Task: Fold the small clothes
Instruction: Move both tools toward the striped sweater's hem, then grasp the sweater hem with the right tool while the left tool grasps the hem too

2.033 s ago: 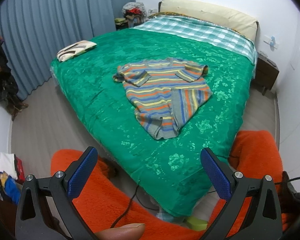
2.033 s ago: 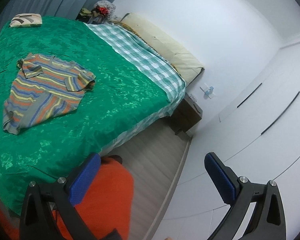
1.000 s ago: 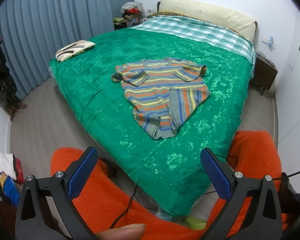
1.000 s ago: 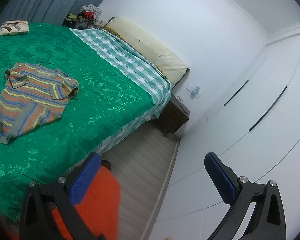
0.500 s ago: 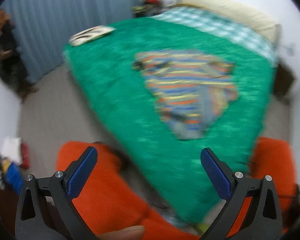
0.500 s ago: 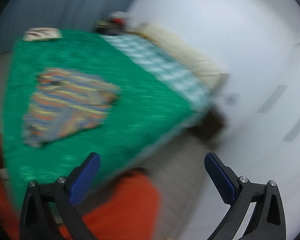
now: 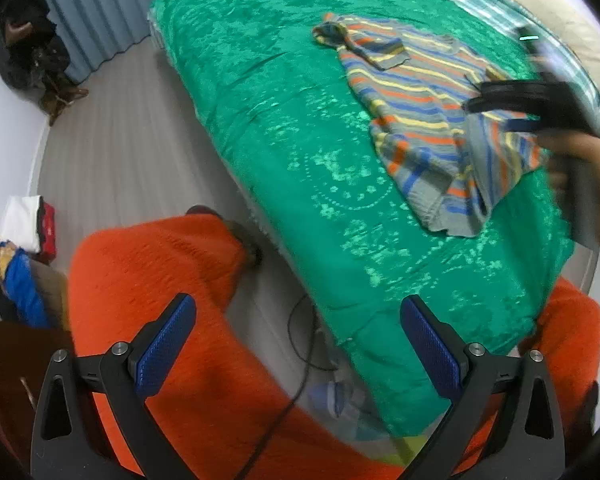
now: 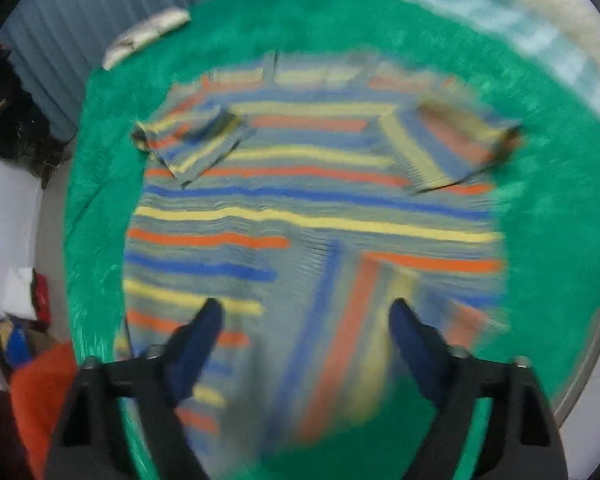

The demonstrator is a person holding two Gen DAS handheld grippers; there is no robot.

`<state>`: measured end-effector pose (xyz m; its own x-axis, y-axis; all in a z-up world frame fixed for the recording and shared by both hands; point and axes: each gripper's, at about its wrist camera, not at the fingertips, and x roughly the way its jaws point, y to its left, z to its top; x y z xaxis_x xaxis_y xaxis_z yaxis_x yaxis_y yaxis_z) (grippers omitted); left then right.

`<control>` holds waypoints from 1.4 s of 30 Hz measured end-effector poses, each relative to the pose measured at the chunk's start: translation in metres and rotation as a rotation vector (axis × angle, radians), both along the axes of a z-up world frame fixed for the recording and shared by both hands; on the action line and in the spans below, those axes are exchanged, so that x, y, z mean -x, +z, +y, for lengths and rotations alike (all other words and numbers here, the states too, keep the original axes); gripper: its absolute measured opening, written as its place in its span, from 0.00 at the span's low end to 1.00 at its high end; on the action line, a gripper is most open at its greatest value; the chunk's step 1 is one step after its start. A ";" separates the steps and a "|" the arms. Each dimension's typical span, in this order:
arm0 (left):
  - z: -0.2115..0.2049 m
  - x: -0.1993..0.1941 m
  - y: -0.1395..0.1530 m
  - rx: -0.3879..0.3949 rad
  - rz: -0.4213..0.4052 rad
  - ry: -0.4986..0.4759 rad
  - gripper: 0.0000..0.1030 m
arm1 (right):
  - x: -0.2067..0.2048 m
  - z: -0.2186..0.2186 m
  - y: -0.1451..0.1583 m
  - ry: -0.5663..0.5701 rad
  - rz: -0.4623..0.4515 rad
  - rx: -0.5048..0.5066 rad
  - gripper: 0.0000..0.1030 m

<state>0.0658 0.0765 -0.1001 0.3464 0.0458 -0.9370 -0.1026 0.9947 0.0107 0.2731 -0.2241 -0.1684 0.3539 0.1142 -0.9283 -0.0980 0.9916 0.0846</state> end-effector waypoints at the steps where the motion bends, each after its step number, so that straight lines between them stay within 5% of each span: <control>1: -0.001 -0.001 0.002 0.004 -0.005 -0.001 0.99 | -0.012 0.014 -0.019 0.027 0.043 0.017 0.66; 3: 0.004 0.002 0.004 0.007 -0.014 -0.004 0.99 | -0.013 0.022 -0.045 0.064 0.108 0.074 0.20; 5: 0.010 0.002 0.003 0.010 -0.024 0.005 0.99 | -0.001 0.004 -0.033 0.036 0.057 0.022 0.05; 10: 0.027 -0.002 -0.009 0.042 -0.039 0.045 0.99 | 0.101 -0.086 0.033 -0.082 -0.085 -0.058 0.02; 15: 0.014 -0.029 -0.011 0.103 -0.044 0.007 0.99 | 0.177 -0.161 0.031 -0.268 -0.058 -0.092 0.00; 18: -0.002 -0.056 -0.010 0.203 -0.074 -0.054 0.99 | 0.195 -0.180 0.018 -0.333 -0.059 -0.101 0.00; 22: -0.028 -0.106 -0.032 0.339 -0.015 -0.088 0.99 | 0.199 -0.194 0.006 -0.435 -0.065 -0.198 0.06; 24: -0.042 -0.131 -0.048 0.362 0.016 -0.052 0.99 | 0.200 -0.193 0.010 -0.441 -0.089 -0.198 0.34; 26: -0.054 -0.148 -0.066 0.335 0.060 -0.022 0.98 | 0.203 -0.188 0.015 -0.424 -0.120 -0.179 0.51; 28: -0.060 -0.154 -0.081 0.273 0.101 0.002 0.72 | 0.199 -0.181 0.014 -0.402 -0.129 -0.177 0.52; 29: -0.060 -0.151 -0.085 0.256 0.112 0.009 0.21 | 0.200 -0.179 0.013 -0.393 -0.128 -0.183 0.52; 30: -0.054 -0.144 -0.085 0.284 0.104 0.006 0.09 | 0.201 -0.180 0.014 -0.390 -0.129 -0.192 0.52; 34: -0.014 -0.107 -0.062 0.340 -0.013 -0.015 0.04 | 0.206 -0.185 0.025 -0.359 -0.160 -0.197 0.52; 42: 0.026 -0.088 -0.068 0.362 -0.037 -0.060 0.06 | 0.166 -0.197 0.004 -0.225 -0.101 -0.336 0.61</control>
